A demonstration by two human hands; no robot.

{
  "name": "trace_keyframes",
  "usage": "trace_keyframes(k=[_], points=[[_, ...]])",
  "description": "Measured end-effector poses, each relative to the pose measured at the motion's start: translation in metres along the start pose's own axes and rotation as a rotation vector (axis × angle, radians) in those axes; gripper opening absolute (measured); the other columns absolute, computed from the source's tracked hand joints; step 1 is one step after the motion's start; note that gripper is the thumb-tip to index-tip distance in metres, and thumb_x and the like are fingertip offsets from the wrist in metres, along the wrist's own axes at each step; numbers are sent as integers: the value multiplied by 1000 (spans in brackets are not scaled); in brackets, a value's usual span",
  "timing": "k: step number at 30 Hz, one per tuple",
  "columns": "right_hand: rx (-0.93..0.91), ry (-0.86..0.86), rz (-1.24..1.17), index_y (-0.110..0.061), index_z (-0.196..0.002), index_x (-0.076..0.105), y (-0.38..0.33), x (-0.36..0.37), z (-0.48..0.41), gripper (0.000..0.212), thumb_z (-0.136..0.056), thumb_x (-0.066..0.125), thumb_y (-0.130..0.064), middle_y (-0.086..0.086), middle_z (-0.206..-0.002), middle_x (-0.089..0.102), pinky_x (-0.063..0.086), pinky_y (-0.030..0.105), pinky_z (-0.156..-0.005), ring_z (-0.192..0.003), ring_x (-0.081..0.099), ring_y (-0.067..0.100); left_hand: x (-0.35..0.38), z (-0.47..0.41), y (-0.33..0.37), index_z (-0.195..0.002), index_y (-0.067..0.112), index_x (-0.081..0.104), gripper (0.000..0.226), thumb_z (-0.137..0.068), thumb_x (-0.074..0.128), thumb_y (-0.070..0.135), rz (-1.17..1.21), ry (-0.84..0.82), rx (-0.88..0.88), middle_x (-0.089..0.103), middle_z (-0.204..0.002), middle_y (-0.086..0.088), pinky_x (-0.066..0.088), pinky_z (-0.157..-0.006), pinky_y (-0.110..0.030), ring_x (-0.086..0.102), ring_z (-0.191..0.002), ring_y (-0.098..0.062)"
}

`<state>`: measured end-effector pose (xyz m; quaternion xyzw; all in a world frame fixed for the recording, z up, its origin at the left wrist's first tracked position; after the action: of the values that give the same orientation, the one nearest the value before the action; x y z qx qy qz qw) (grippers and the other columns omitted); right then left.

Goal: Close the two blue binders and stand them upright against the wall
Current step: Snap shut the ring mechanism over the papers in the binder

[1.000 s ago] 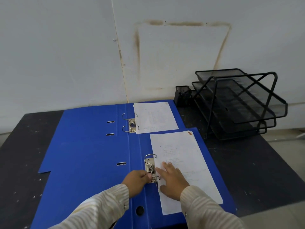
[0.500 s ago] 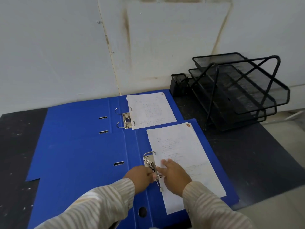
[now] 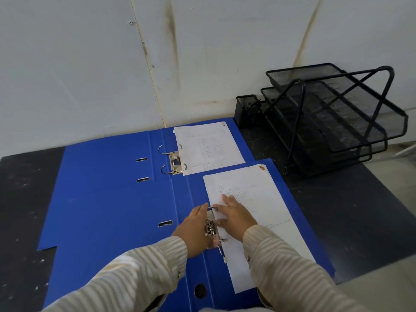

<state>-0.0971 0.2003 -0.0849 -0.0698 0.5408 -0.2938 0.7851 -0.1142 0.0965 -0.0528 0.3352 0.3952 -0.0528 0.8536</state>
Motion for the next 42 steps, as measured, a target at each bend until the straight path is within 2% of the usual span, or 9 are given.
trace_keyframes(k=[6, 11, 18, 23, 29, 33, 37, 42], points=[[-18, -39, 207, -29, -147, 26, -2, 1, -5, 53, -98, 44, -35, 1, -161, 5, 14, 42, -118, -148, 4, 25, -5, -4, 13, -143, 17, 26, 80, -78, 72, 28, -186, 3, 32, 36, -144, -2, 47, -93, -33, 52, -119, -23], [-39, -61, 268, -29, -149, 20, -1, 4, -6, 53, -99, 39, -33, 2, -161, 1, 14, 42, -118, -148, 2, 25, -1, -7, 20, -143, 14, 24, 81, -80, 69, 36, -380, -20, 52, 38, -141, -5, 45, -101, -38, 47, -124, -25], [-25, -29, 223, -23, -150, 10, 2, 15, 4, 58, -100, 39, -28, 4, -161, -1, 9, 43, -118, -148, -1, 27, -4, -8, 27, -142, 10, 27, 76, -83, 66, 38, -496, -11, 47, 42, -138, -8, 40, -104, -37, 48, -124, -27], [-27, -98, 218, -22, -151, 3, 7, 22, 8, 69, -97, 46, -29, 2, -160, -8, 4, 43, -118, -147, -6, 26, -3, -7, 23, -143, 12, 24, 79, -81, 69, 34, -433, 0, 15, 40, -139, -7, 43, -100, -37, 50, -122, -27], [-8, -68, 205, -23, -151, 7, 5, 19, 10, 67, -96, 45, -33, 1, -161, -5, 5, 43, -118, -148, -4, 25, -1, -8, 26, -146, 8, 19, 87, -82, 67, 40, -517, 22, -10, 39, -142, -11, 41, -105, -38, 47, -128, -29], [-37, -74, 182, -21, -150, 8, 7, 20, 21, 62, -98, 42, -21, 1, -161, -3, 4, 39, -119, -148, -3, 22, -1, -8, 24, -147, 9, 17, 90, -81, 68, 42, -478, 12, -32, 38, -142, -10, 45, -101, -39, 48, -125, -30], [-101, -162, 189, -19, -151, 2, 9, 27, 41, 68, -96, 43, -18, -3, -160, -7, 2, 36, -119, -148, -5, 19, 4, -9, 19, -143, 12, 21, 87, -79, 71, 41, -412, 21, -31, 39, -139, -8, 49, -97, -39, 51, -121, -28], [-68, -156, 274, -19, -150, -6, 7, 31, 51, 69, -99, 40, -21, -3, -160, -13, 3, 39, -119, -147, -9, 20, 6, -10, 19, -141, 9, 22, 79, -81, 68, 30, -410, 40, -55, 38, -137, -8, 48, -97, -38, 50, -120, -27]])
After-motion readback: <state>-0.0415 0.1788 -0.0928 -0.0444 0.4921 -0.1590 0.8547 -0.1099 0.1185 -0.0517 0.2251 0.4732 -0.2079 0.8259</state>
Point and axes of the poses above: each hand's wrist, its own z-axis away from the middle knuckle, its own x-axis out of the palm, y = z × x, the point moved 10 cm from there along -z, towards the middle knuckle
